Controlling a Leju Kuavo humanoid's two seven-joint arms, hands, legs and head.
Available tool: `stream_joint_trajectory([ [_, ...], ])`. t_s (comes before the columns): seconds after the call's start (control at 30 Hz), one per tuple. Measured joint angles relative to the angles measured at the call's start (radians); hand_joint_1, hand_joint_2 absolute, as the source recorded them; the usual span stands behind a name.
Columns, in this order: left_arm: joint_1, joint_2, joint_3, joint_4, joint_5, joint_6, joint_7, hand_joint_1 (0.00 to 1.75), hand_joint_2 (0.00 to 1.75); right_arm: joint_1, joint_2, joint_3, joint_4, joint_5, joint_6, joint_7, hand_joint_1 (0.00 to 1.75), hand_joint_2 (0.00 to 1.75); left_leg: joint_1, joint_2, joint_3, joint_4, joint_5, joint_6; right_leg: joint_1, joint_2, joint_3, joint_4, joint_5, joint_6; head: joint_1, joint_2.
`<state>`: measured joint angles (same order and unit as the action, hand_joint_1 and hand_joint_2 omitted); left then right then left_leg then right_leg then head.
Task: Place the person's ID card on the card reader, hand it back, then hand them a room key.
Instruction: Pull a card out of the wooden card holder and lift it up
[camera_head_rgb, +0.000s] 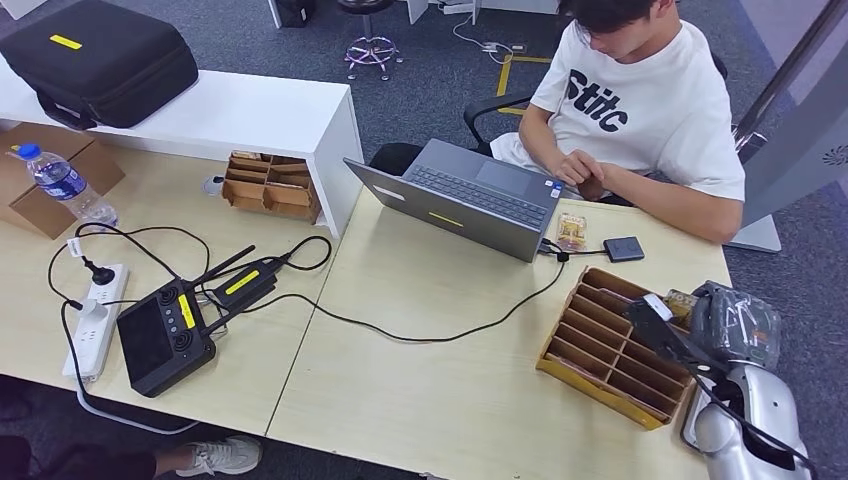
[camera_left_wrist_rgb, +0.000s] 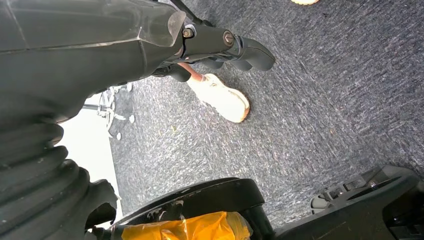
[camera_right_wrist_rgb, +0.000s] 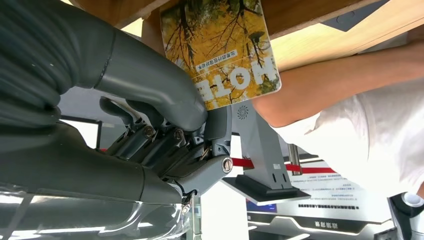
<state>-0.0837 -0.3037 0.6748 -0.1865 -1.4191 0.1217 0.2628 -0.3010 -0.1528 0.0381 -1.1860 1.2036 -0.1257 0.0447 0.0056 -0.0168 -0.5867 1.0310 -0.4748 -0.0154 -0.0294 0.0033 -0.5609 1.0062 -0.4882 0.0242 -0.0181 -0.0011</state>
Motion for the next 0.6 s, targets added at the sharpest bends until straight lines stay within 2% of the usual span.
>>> stream_joint_trajectory([
  [0.33, 0.000, 0.000, 0.000, 0.000, -0.002, -0.001, 0.000, 0.00, 1.75, 0.000, 0.000, 0.000, -0.004, 0.001, -0.009, -0.011, 1.75, 1.75, 0.000, 0.000, 0.000, 0.000, 0.000, 0.000, 0.000, 0.000, 0.000, 0.000, 0.000, 0.000, 0.000, 0.000],
  [0.6, 0.000, 0.000, 0.000, 0.000, -0.002, -0.001, -0.002, 0.00, 1.75, -0.001, 0.000, 0.000, -0.121, -0.002, 0.006, -0.013, 1.75, 1.75, 0.000, 0.000, 0.000, 0.000, 0.000, 0.000, 0.000, 0.000, 0.000, 0.000, 0.000, 0.000, 0.000, 0.000],
])
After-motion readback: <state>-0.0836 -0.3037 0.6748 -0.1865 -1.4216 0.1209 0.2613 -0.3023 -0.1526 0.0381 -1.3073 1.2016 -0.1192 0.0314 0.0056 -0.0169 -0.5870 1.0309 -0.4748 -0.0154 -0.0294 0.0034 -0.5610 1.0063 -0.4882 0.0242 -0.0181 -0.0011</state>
